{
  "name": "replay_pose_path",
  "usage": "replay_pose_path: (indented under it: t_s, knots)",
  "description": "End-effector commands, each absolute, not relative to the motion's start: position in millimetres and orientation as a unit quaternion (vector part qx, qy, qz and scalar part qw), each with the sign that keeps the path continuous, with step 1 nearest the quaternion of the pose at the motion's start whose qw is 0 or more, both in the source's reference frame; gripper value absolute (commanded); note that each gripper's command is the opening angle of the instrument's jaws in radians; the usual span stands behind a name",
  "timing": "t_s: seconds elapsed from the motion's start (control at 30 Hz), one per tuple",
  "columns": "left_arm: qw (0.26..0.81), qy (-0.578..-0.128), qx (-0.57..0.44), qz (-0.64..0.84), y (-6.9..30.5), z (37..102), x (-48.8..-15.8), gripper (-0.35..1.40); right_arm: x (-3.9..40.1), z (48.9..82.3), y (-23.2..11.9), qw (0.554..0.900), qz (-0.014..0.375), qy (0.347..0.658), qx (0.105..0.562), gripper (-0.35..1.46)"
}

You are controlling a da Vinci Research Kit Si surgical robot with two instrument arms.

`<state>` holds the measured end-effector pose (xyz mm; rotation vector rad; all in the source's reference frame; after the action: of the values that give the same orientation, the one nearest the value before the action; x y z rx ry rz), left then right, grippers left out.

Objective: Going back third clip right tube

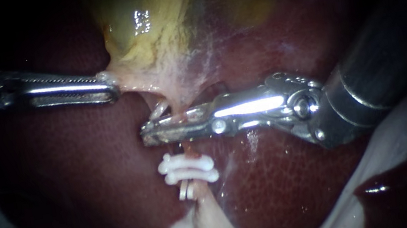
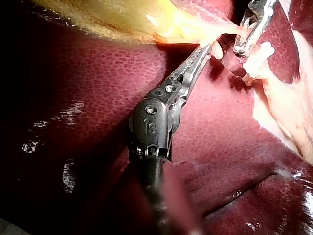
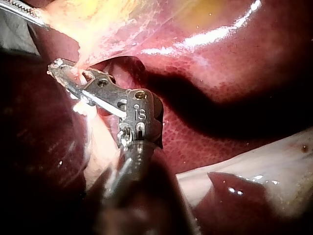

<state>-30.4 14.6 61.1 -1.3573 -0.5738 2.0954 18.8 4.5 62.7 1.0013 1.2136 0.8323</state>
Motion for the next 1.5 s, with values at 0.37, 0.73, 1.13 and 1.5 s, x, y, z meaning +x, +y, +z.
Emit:
replay_pose_path:
  t_s: [0.37,0.73,1.13,1.5]
  knots:
    - [0.286,-0.215,-0.508,0.784,14.7,61.3,-30.4,-0.35,20.2,67.6,3.2,0.641,0.346,0.53,0.433,0.46]
    - [0.285,-0.215,-0.508,0.784,14.7,61.4,-30.3,-0.35,18.0,72.0,4.4,0.656,0.354,0.52,0.418,0.49]
    - [0.285,-0.215,-0.508,0.784,14.7,61.4,-30.0,-0.35,14.6,68.5,4.3,0.714,0.261,0.547,0.351,0.5]
    - [0.285,-0.215,-0.508,0.784,14.7,61.4,-30.0,-0.35,6.7,61.4,4.5,0.802,0.111,0.554,0.195,0.5]
